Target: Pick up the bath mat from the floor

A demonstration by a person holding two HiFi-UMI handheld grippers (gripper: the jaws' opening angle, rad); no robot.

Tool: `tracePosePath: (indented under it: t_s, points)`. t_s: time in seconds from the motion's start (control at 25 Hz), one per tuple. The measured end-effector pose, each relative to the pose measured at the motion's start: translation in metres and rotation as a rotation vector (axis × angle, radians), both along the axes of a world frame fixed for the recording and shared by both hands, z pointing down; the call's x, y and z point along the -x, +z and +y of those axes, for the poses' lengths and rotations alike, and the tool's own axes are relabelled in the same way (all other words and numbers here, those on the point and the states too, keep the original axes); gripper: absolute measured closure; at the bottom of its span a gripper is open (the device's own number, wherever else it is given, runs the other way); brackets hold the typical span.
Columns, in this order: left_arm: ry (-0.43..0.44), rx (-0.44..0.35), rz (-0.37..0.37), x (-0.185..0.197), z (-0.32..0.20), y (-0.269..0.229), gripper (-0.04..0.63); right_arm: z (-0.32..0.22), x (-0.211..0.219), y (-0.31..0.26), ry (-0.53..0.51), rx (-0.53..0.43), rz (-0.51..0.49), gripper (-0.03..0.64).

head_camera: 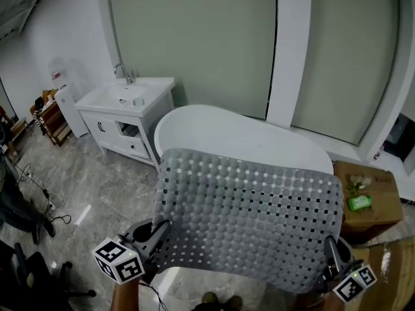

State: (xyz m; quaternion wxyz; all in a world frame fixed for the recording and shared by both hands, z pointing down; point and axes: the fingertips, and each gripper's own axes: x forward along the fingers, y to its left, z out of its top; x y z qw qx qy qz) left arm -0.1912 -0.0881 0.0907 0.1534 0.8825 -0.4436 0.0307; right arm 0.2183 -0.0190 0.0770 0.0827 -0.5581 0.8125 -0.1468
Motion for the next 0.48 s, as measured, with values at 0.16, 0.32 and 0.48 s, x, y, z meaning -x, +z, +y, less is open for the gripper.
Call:
tracePosePath:
  t_s: [0.16, 0.32, 0.48]
  points:
    - [0.008, -0.006, 0.007, 0.0006, 0.0001, 0.0015, 0.549, 0.0018, 0.0017, -0.0021, 0.000, 0.007, -0.010, 0.572]
    - [0.008, -0.003, 0.000, -0.0007, 0.0001, 0.0002, 0.549, 0.0028, -0.0015, 0.0000, 0.009, 0.005, -0.001, 0.572]
    - [0.008, -0.004, -0.006, -0.0029, 0.0015, 0.0051, 0.549, 0.0043, -0.0029, 0.0054, 0.006, -0.001, -0.003, 0.572]
